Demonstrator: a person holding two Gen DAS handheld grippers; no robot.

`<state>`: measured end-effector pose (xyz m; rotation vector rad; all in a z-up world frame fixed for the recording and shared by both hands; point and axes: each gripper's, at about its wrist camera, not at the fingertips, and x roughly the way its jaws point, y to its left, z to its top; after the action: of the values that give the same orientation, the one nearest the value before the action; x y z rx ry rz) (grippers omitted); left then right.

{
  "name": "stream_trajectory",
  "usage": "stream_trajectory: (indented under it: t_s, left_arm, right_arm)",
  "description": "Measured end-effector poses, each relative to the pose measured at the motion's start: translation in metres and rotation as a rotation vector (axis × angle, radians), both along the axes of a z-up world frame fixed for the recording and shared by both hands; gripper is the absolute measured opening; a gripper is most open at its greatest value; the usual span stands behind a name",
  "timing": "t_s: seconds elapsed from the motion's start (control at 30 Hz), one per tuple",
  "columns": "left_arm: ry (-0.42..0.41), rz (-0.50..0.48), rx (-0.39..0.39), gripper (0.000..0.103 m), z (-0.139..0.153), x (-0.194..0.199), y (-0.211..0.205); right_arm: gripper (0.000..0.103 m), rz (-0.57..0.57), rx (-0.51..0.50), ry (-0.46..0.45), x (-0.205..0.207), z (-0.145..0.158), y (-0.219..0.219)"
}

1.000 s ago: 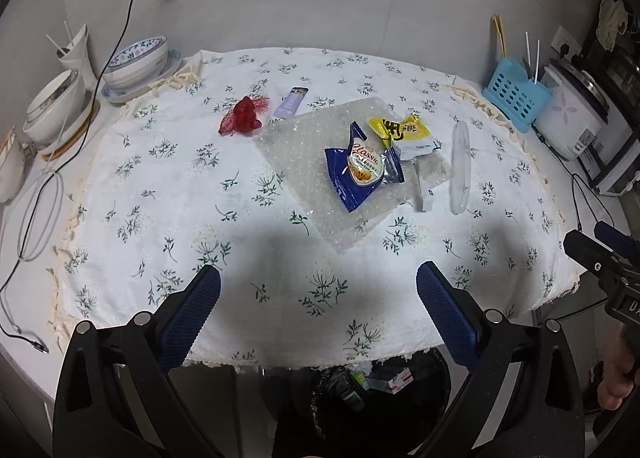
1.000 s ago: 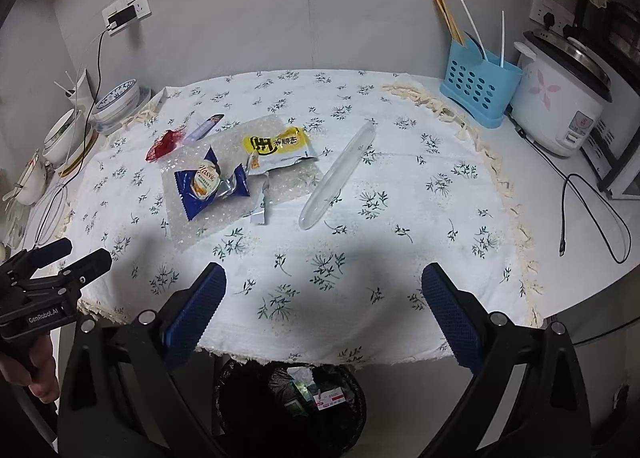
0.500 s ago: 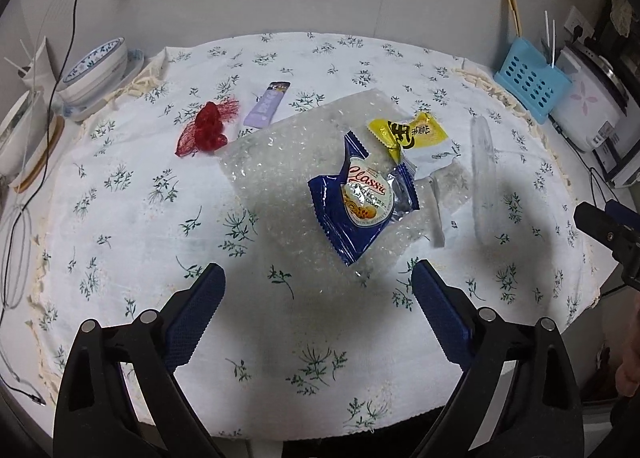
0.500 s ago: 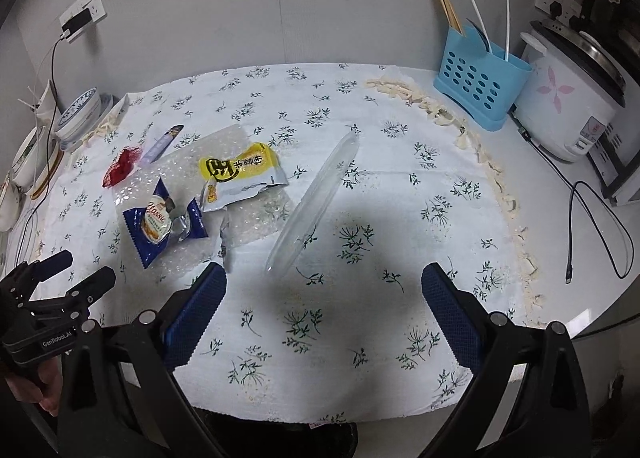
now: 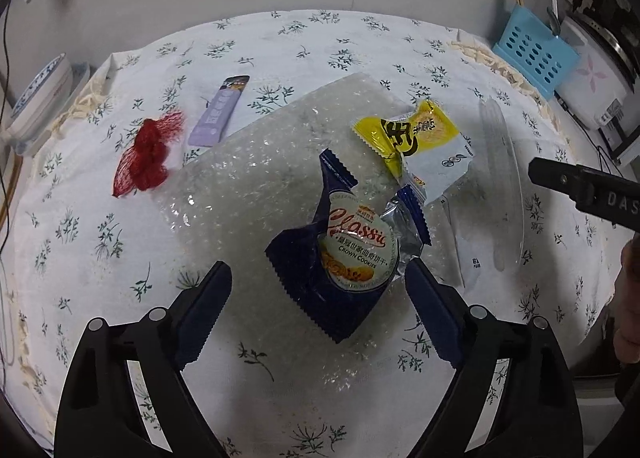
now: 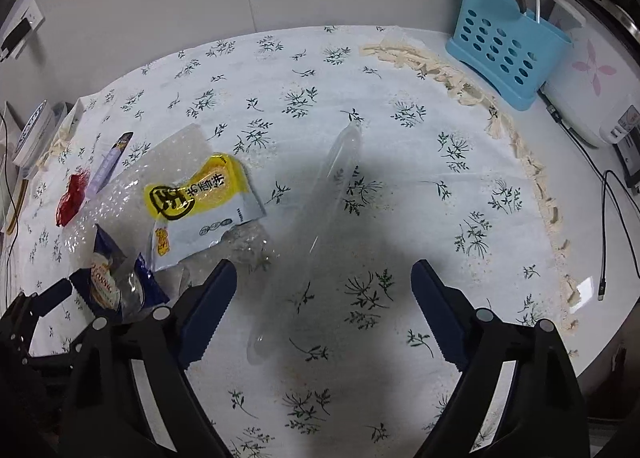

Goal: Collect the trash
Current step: 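Grasp the blue Classic snack bag with left tool while right tool grasps the clear plastic tube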

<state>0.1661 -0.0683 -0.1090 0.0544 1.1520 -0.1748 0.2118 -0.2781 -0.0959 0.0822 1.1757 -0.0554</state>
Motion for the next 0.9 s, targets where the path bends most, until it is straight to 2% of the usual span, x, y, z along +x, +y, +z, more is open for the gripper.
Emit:
stream_trajectory:
  t_s: [0.13,0.3,0.57,0.7,0.9]
  left_arm:
    - [0.023,-0.015,0.003,0.079,-0.008,0.012,-0.005]
    - [0.041,-0.038,-0.003,0.061,-0.012,0.019,-0.010]
    - [0.061,-0.035,0.003,0.040,-0.015,0.022,-0.011]
    - [0.067,-0.024,-0.002,0.036,-0.016,0.022,-0.007]
    - [0.058,-0.002,-0.012,0.036,-0.012,0.021,-0.001]
  right_arm:
    - [0.077,-0.022,0.021,0.042,0.020,-0.014,0.000]
    - [0.063,-0.047,0.042,0.097,0.035,-0.032,-0.002]
    - [0.027,-0.071,0.076,0.153,0.041,-0.044,-0.008]
    - [0.026,-0.072,0.080,0.149,0.040,-0.042,-0.010]
    - [0.025,-0.078,0.091,0.120,0.032,-0.034,-0.015]
